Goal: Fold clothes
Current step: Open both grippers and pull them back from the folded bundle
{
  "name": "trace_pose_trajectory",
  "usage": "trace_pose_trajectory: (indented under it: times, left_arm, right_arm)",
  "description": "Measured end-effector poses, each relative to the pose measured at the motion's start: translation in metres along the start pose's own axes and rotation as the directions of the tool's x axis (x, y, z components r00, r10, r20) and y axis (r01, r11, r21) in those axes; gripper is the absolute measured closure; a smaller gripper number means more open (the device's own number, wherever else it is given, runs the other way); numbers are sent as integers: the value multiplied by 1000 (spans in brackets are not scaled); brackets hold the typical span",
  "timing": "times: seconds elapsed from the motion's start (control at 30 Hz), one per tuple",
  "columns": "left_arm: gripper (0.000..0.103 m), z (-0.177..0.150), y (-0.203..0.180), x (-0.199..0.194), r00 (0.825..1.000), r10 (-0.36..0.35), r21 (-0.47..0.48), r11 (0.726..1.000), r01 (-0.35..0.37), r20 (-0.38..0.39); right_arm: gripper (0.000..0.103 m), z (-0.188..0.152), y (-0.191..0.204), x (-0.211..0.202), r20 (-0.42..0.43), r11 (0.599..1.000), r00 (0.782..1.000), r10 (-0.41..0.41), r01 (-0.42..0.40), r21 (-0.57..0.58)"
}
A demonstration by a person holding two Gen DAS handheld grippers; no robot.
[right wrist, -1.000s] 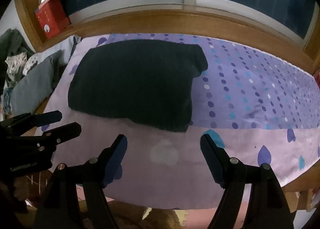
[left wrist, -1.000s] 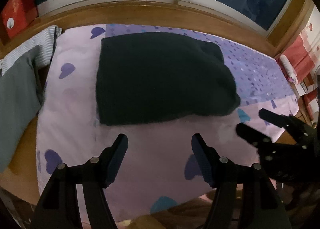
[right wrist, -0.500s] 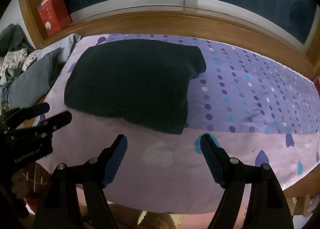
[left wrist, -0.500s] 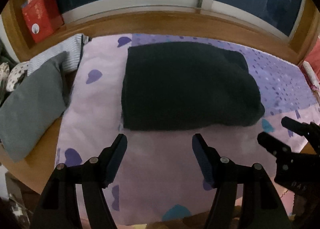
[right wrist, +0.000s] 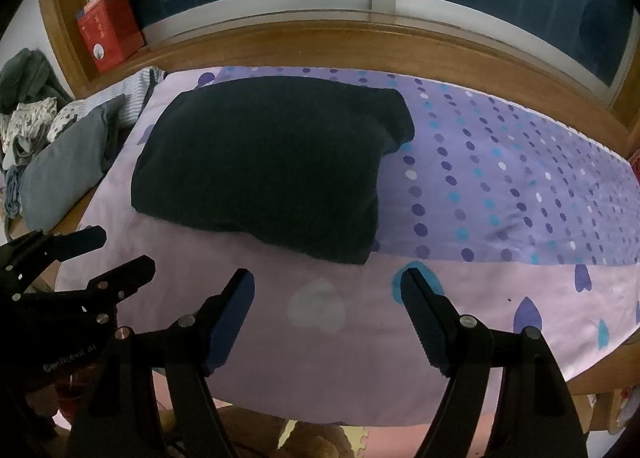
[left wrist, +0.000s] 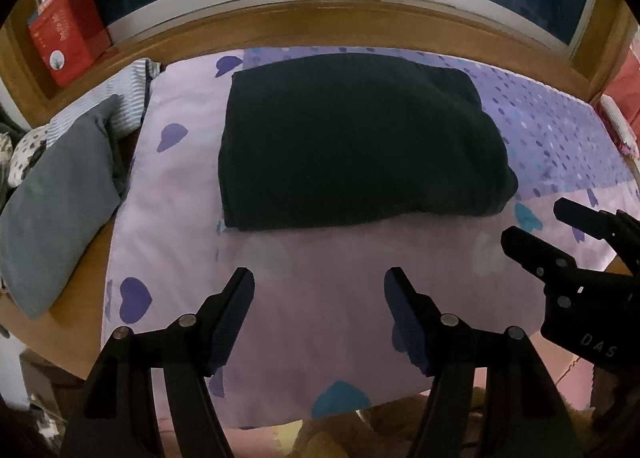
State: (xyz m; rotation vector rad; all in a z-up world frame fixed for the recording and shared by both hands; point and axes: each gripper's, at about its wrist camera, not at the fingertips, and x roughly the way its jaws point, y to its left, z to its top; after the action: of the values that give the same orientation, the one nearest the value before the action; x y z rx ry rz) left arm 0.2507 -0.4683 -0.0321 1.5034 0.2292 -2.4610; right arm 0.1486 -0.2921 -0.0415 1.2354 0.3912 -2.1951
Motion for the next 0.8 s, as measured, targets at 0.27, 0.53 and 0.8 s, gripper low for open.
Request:
trace_pose_trajectory:
  times: [0.27,0.53,0.8]
  left_arm:
    - [34,-2,-2,2,1000,-1,3,1000,1,-16]
    - [34,-2,0,6,999,-25,-9,1000,24,-35]
    - [34,-2,-4,6,999,-27,-2,1000,27,-38]
  right_arm:
    - [26,1,1,3,-6,1000,1000,-1,1,5]
    - [26,1,1,6,-13,1000,1000,0,0,1]
    - [26,0,0,6,-12,1000,1000,2,-2,-5]
